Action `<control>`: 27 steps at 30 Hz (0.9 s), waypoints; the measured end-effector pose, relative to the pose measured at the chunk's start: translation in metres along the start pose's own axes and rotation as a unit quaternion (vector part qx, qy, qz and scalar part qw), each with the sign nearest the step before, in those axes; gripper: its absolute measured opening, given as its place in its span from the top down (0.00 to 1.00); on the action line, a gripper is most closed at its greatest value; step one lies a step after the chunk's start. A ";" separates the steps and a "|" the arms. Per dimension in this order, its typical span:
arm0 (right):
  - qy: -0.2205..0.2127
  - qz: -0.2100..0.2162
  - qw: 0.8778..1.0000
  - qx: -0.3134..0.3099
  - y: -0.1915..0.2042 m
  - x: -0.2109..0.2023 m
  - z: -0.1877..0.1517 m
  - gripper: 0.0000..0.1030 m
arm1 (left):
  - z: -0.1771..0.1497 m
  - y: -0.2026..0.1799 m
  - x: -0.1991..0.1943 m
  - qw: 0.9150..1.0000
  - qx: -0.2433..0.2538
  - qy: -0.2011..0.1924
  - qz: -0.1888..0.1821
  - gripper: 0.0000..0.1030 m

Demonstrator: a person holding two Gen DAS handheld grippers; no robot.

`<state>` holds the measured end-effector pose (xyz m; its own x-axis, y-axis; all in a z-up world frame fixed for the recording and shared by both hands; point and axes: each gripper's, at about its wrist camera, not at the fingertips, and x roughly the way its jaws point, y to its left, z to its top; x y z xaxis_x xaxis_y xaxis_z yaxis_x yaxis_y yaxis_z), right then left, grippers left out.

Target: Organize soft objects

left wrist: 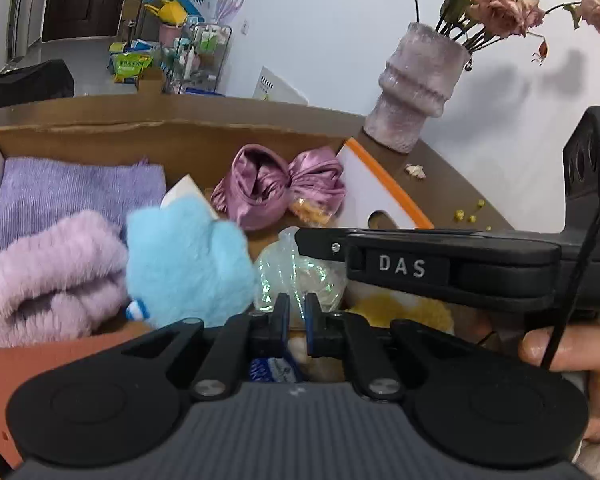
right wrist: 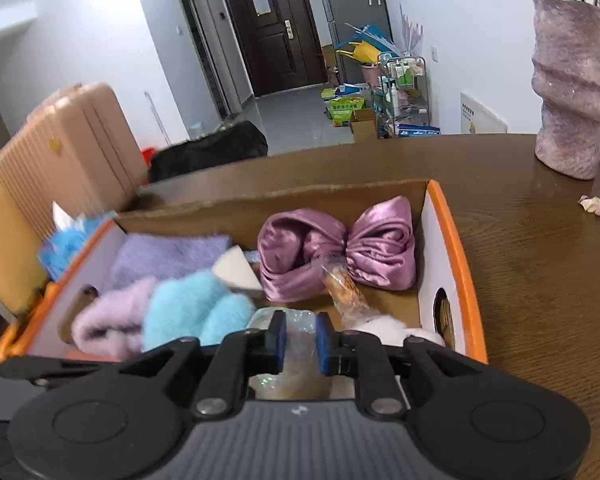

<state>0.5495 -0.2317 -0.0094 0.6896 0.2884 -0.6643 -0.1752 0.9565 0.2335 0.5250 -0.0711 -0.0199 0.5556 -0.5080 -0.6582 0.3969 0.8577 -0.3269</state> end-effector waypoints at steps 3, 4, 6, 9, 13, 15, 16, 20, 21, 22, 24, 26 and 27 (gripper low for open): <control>-0.002 0.001 1.000 -0.008 0.004 -0.005 0.001 0.78 | 0.001 0.005 -0.013 1.000 -0.003 -0.011 0.000 0.81; -0.004 0.004 1.000 -0.008 0.006 -0.010 0.004 0.69 | 0.004 0.004 -0.020 1.000 0.003 -0.018 0.007 0.73; -0.021 0.004 1.000 -0.008 0.009 -0.029 0.009 0.48 | 0.007 -0.001 -0.041 0.999 0.017 -0.033 0.022 0.66; -0.058 -0.011 0.998 -0.021 0.012 -0.070 0.018 0.41 | 0.010 -0.008 -0.084 0.996 0.049 -0.058 0.044 0.63; -0.097 -0.029 0.994 -0.033 0.010 -0.130 0.024 0.34 | 0.012 -0.015 -0.142 0.988 0.068 -0.102 0.097 0.57; -0.116 -0.038 0.992 -0.035 0.010 -0.157 0.021 0.25 | 0.010 -0.016 -0.170 0.984 0.062 -0.122 0.110 0.50; -0.124 -0.041 0.991 -0.038 0.011 -0.169 0.019 0.24 | 0.008 -0.016 -0.182 0.983 0.057 -0.131 0.112 0.42; -0.149 -0.060 0.985 -0.061 0.013 -0.211 -0.006 0.12 | -0.014 -0.019 -0.218 0.975 0.061 -0.158 0.145 0.24; -0.158 -0.067 0.983 -0.067 0.015 -0.217 -0.015 0.12 | -0.023 -0.020 -0.224 0.971 0.068 -0.165 0.158 0.20; -0.166 -0.076 0.980 -0.073 0.016 -0.224 -0.025 0.12 | -0.032 -0.022 -0.229 0.967 0.075 -0.177 0.169 0.10; -0.189 -0.082 0.975 -0.083 0.018 -0.233 -0.049 0.11 | -0.051 -0.025 -0.239 0.955 0.087 -0.211 0.190 0.05; -0.217 -0.081 0.969 -0.086 0.020 -0.240 -0.070 0.09 | -0.069 -0.027 -0.245 0.942 0.100 -0.241 0.210 0.03; -0.235 -0.080 0.965 -0.090 0.022 -0.243 -0.082 0.08 | -0.076 -0.028 -0.247 0.937 0.105 -0.253 0.216 0.02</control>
<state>0.3209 -0.2769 0.0988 0.9529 0.1257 -0.2762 -0.1307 0.9914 0.0002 0.3211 0.0366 0.0997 0.9518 -0.1344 -0.2758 0.1597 0.9846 0.0712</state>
